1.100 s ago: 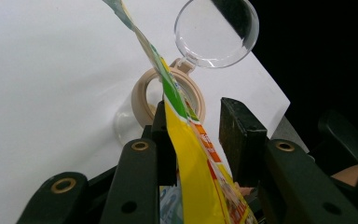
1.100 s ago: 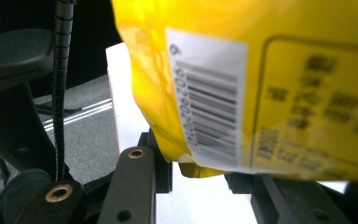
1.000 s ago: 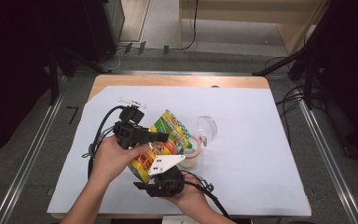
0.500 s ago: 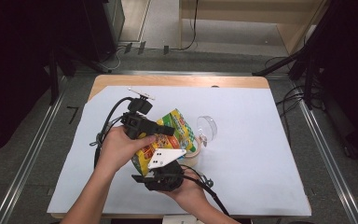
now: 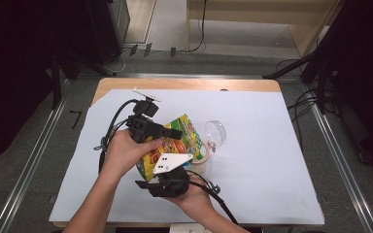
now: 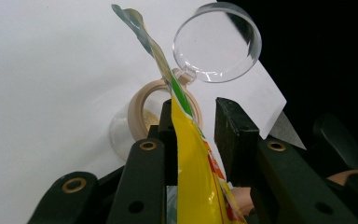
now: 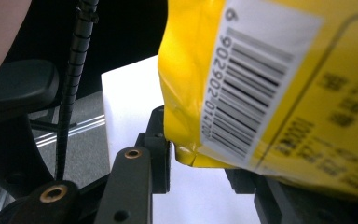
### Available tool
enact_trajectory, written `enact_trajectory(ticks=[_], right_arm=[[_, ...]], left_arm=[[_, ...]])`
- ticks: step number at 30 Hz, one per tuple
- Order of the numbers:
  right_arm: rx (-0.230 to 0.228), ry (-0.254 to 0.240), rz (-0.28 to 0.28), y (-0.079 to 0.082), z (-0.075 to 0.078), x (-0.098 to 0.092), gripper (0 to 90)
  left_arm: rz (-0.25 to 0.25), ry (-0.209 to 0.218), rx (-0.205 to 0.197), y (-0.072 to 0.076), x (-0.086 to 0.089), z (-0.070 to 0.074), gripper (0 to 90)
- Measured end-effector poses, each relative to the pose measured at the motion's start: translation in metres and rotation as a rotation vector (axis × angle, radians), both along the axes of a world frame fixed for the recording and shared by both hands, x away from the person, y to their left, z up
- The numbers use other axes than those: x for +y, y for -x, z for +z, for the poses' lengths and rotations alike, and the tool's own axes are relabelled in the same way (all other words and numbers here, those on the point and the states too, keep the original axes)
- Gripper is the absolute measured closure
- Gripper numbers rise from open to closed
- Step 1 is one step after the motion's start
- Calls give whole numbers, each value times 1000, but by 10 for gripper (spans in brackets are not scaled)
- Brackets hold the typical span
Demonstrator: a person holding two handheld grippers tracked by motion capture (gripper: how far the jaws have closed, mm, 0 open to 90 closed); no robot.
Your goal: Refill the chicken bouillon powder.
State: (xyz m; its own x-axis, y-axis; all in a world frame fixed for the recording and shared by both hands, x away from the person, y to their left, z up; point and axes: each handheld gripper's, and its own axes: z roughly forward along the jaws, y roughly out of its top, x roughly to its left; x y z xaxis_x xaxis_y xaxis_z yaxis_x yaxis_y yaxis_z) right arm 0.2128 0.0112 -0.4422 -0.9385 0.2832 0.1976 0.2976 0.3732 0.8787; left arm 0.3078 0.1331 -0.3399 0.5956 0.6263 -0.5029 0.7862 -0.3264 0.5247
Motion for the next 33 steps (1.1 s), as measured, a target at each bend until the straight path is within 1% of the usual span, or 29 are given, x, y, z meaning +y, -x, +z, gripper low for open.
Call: enact_trajectory(ticks=[3, 5, 9, 11, 13, 15, 16, 18, 19, 20, 22, 24, 27, 30, 32, 33], right_arm=[[-11, 4, -2, 0, 0, 0, 635], [-10, 3, -5, 0, -1, 0, 633], [-20, 8, -20, 0, -1, -1, 679], [-15, 3, -22, 0, -1, -2, 682], [-18, 5, -26, -1, -1, -2, 685], [-21, 3, -30, -2, -1, -3, 687], [-16, 2, -29, -2, -1, -3, 688], [-16, 1, -32, -4, -1, -3, 688], [-8, 0, -35, -5, 0, -4, 689], [9, 1, -33, -6, 2, -4, 690], [11, 4, -38, -10, 5, -3, 689], [28, -9, -41, -12, 7, -3, 690], [23, -9, -45, -14, 9, -3, 691], [20, -5, -43, -14, 8, -2, 696], [21, -4, -41, -13, 7, -1, 715], [14, -2, -39, -13, 6, 0, 719]], left_arm=[[-2, -6, -23, 1, -2, 3, 731], [-6, -12, -32, 3, -4, 5, 736], [-27, -15, -41, 7, -9, 9, 745], [-38, -12, -46, 8, -11, 10, 750], [-41, -13, -50, 8, -13, 11, 757], [-46, -9, -49, 8, -14, 11, 759], [-46, -7, -48, 7, -15, 11, 760], [-56, -22, -46, 4, -17, 12, 760], [-56, -31, -44, 1, -17, 13, 762], [-55, -33, -37, -1, -18, 13, 764], [-54, -35, -31, -5, -18, 15, 769], [-52, -30, -35, -7, -18, 18, 769], [-51, -21, -51, -8, -16, 18, 788], [-58, -29, -46, -8, -16, 17, 794], [-58, -38, -47, -7, -16, 16, 794], [-58, -39, -46, -6, -16, 16, 794]])
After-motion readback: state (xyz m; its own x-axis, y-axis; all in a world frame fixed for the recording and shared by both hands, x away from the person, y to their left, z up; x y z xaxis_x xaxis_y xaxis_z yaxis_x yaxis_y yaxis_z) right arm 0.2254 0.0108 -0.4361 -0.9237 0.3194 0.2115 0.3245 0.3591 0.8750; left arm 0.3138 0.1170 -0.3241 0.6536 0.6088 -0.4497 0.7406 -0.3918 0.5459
